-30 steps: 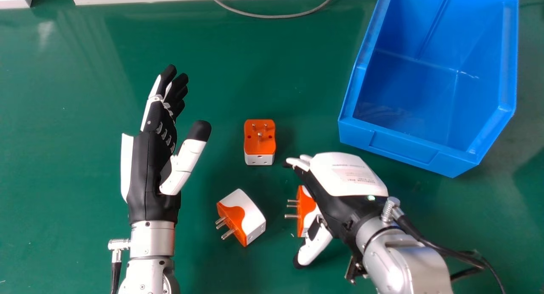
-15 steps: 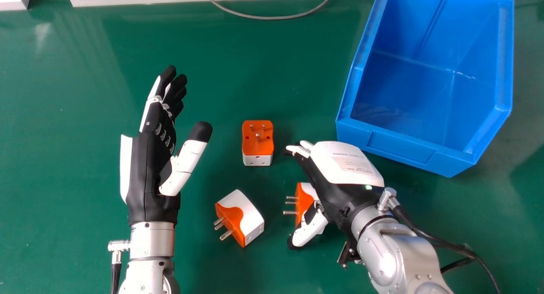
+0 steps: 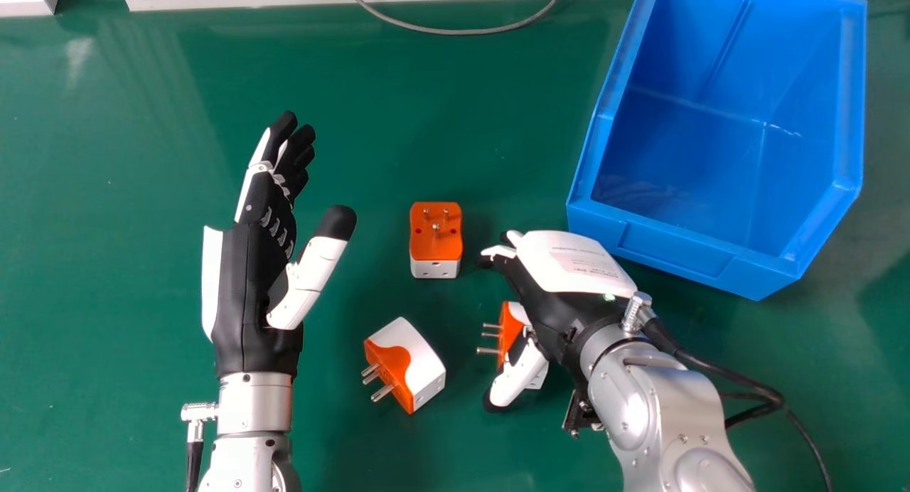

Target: Pick all objects and put in blue box

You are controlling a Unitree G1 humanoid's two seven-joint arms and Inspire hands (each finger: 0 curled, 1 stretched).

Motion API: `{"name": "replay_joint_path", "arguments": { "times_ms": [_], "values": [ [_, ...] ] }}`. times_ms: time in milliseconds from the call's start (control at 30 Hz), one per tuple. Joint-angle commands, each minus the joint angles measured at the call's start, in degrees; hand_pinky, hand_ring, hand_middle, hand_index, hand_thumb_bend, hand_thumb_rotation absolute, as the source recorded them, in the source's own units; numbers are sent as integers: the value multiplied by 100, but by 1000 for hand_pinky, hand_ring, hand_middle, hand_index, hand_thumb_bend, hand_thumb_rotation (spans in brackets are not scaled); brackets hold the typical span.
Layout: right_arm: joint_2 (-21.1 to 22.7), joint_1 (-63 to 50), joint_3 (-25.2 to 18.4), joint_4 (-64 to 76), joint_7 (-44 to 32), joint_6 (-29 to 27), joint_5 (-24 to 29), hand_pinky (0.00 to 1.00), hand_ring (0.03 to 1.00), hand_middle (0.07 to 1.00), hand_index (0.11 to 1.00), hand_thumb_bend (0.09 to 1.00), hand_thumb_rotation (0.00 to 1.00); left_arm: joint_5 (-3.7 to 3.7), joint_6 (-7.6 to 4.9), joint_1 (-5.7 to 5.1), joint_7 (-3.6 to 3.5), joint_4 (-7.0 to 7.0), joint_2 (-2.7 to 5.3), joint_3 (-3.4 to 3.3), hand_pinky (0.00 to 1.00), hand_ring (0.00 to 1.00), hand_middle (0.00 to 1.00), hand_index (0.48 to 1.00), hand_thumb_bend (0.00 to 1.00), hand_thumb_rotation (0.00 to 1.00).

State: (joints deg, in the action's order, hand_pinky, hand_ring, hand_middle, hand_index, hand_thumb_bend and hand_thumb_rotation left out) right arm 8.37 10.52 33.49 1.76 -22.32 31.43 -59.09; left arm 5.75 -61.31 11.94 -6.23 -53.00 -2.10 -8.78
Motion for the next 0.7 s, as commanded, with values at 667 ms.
{"name": "replay_joint_path", "arguments": {
  "times_ms": [667],
  "values": [
    [94, -292, 301, 93, -956, 807, -335, 629, 927, 978, 837, 557, 0, 31, -22, 1, -23, 157, 48, -4, 947, 916, 907, 916, 950, 659]
  ]
}}
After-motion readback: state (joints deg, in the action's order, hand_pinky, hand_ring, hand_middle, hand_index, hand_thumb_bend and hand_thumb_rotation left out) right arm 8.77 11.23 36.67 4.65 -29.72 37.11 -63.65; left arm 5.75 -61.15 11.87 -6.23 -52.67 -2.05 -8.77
